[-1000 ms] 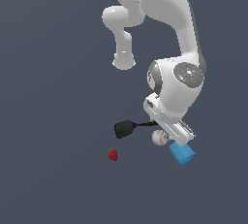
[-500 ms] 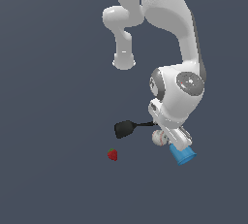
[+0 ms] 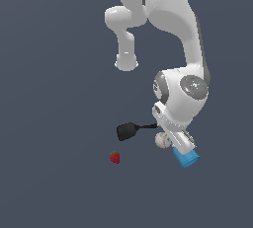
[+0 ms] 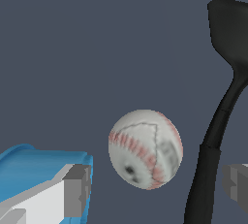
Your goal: Pick up a designated object from a clutter of objects.
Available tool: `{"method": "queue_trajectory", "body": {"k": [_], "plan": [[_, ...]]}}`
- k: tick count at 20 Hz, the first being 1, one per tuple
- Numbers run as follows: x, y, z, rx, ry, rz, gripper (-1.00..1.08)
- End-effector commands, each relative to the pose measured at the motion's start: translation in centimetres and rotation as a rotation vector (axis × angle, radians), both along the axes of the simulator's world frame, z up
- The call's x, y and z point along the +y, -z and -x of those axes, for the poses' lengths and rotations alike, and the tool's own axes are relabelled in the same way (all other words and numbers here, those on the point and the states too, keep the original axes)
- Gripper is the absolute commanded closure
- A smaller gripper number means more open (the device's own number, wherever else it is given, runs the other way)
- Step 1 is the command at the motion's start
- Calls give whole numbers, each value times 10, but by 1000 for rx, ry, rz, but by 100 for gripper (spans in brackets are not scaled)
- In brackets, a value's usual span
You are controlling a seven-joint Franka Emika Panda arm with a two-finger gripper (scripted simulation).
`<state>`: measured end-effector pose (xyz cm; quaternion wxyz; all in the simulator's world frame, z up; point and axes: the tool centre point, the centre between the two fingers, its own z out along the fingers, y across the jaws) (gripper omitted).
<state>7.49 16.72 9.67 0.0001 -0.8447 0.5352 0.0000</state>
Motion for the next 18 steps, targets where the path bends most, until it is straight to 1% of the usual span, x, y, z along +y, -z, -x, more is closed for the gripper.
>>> {"method": "queue_trajectory", "body": {"k": [1,9,14,15,18], "plan": [[0,5,0,1,1,0,-92],[0,43,1,0,3,0,-92],[0,49,0,0,4,0,-92],[0,49,0,0,4,0,108],[0,49,0,0,4,0,108]]}}
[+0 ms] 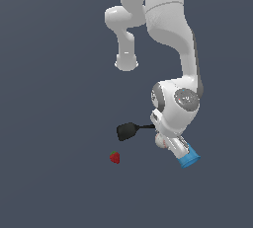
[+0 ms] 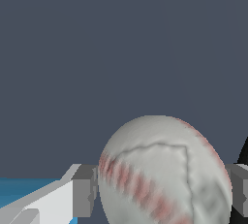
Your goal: Pick up a designated object from a clutter of objects.
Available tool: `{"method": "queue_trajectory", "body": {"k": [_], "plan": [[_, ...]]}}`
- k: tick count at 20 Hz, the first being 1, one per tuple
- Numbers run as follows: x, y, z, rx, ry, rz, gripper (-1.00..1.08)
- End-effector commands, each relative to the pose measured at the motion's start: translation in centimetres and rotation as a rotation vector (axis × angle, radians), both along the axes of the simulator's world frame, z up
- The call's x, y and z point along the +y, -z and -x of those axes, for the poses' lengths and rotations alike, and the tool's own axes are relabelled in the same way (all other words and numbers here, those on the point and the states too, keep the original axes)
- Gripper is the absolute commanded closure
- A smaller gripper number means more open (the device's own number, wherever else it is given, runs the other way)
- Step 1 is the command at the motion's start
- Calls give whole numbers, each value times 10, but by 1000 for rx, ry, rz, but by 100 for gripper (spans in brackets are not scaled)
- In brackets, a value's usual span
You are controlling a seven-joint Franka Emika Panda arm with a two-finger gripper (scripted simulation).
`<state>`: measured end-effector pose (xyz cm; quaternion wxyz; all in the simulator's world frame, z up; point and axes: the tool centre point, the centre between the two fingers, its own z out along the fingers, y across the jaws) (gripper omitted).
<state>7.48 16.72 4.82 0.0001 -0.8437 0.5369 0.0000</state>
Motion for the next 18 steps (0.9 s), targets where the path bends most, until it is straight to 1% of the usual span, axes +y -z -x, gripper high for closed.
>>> {"method": "queue_trajectory", "body": {"k": [1,8,11,15,18], "plan": [[0,0,0,0,0,0,108],[0,0,0,0,0,0,108],[-5,-4,-1,0,0,0,108],[-20,-17,-2,0,0,0,108],[-39,-33,-4,0,0,-1,108]]}}
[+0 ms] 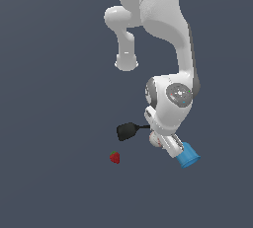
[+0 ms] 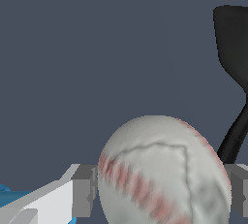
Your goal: Pick up a designated object from a clutter of objects.
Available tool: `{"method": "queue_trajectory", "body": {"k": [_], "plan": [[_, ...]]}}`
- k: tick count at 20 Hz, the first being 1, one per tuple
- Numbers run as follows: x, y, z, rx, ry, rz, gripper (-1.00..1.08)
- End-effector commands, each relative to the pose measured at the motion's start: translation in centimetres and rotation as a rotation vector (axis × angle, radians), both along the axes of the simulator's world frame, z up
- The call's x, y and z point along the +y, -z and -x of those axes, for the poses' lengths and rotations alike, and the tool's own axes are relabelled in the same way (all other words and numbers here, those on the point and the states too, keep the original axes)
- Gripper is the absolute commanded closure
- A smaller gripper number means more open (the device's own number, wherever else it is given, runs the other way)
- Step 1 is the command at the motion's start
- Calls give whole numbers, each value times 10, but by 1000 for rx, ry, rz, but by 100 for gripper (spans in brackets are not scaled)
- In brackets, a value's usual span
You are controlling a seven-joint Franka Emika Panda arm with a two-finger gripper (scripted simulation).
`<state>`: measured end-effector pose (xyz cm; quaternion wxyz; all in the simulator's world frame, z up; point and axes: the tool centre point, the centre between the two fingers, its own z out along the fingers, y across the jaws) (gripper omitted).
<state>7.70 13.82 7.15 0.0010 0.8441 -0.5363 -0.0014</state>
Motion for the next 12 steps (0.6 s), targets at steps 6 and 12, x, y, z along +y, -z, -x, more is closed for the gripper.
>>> {"method": "queue_trajectory", "body": {"k": [6,12], "plan": [[-65,-57,-9,-3,2,-1,108],[-125,-108,-16,-3,2,-2,108]]}}
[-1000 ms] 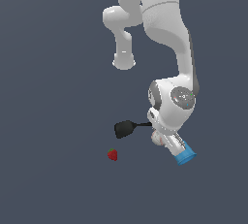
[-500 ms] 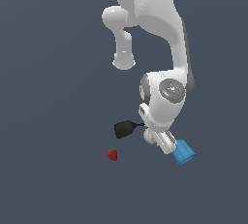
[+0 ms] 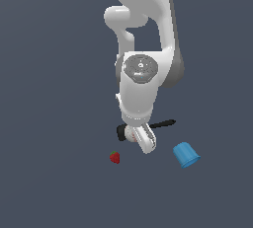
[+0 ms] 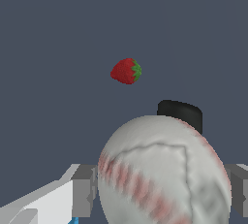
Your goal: Pick up a designated object from a clutter of objects.
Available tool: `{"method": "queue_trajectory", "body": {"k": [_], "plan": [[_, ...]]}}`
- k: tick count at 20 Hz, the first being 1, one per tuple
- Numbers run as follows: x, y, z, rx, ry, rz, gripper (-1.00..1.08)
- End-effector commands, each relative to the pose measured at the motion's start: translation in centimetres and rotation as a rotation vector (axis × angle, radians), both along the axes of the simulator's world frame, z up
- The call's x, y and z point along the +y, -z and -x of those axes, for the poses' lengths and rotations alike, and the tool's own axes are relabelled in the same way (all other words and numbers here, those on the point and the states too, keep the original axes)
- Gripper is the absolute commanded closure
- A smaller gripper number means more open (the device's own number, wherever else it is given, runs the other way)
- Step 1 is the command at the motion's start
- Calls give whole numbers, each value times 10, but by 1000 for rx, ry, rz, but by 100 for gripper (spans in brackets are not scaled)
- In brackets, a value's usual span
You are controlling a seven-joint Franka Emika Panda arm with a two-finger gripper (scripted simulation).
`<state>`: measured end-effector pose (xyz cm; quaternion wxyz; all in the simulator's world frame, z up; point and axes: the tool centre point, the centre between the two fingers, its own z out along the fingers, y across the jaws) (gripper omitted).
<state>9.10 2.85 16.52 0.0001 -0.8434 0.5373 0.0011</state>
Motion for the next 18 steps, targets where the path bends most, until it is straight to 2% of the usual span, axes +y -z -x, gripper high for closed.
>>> {"method": "queue_trajectory", "body": {"k": [1,18], "plan": [[-25,-23,-3,-2,-1,-1,108],[-178,-155,-28,-2,-1,0,108]]}}
